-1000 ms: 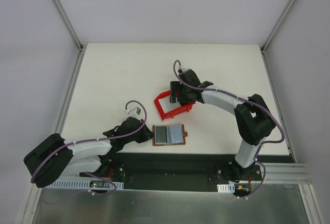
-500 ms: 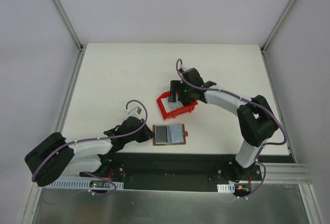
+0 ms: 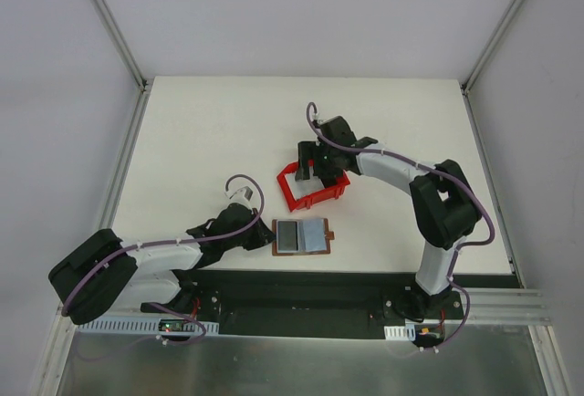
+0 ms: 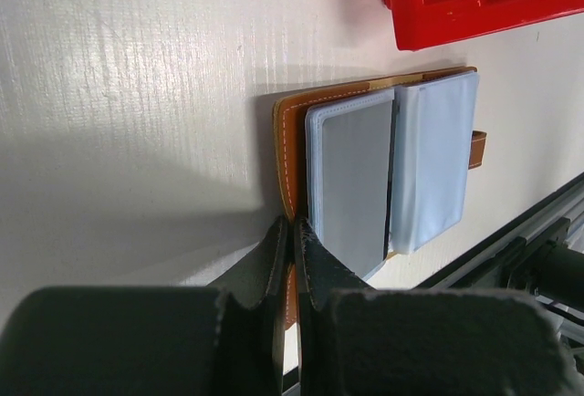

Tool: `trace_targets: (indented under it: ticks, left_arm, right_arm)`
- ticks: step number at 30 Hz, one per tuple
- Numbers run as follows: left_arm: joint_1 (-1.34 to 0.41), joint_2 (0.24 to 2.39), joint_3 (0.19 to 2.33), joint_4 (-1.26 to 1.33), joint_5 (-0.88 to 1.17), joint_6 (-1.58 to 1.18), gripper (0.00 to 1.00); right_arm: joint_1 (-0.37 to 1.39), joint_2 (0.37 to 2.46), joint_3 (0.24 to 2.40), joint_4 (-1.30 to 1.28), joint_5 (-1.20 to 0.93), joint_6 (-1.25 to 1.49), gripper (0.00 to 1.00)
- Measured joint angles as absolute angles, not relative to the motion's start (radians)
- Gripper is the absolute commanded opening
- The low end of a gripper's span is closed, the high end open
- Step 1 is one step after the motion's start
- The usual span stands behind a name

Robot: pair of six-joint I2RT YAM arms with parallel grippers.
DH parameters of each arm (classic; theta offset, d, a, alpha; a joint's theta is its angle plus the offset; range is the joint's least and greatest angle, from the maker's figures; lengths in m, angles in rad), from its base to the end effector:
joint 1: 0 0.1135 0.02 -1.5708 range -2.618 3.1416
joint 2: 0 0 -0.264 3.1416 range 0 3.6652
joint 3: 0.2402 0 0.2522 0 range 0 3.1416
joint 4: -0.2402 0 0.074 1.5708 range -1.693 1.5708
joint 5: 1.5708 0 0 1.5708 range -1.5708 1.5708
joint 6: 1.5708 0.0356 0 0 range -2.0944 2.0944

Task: Put the credit cards into the card holder
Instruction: Pick up the credit card from the storage box.

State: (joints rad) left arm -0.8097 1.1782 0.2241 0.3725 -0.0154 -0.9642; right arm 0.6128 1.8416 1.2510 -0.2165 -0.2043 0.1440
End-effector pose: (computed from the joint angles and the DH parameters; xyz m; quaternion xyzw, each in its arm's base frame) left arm 0.1392 -0.1453 0.1321 -0.0716 0.8772 -0.3637 0.3051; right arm 0.3253 0.2376 0.2027 -0.2514 0.8891 0.2249 0.3095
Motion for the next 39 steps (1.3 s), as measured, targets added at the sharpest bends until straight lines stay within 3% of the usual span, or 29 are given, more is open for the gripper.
trace_targets:
  ticks: [15,22,32,39]
  left_arm:
    - [-0.81,1.178,0.224,0.373,-0.01,-0.955,0.0]
    - [-0.809,1.178,0.224,0.374,-0.009,-0.954,0.0]
    - [-0.81,1.178,0.224,0.374,-0.009,-0.954,0.0]
    - [-0.809,1.178,0.224,0.374,-0.009,-0.954,0.0]
  right_arm:
    - [0.606,1.831,1.259,-0.241,-0.267,0.14,0.65]
    - [0.599,1.813,1.258,-0.242,-0.275,0.144,0.51]
    - [0.598,1.813,1.258,-0.247,-0.261,0.148,0.2]
    - [0.581,1.81,1.258,-0.253,-0.249,0.145,0.12]
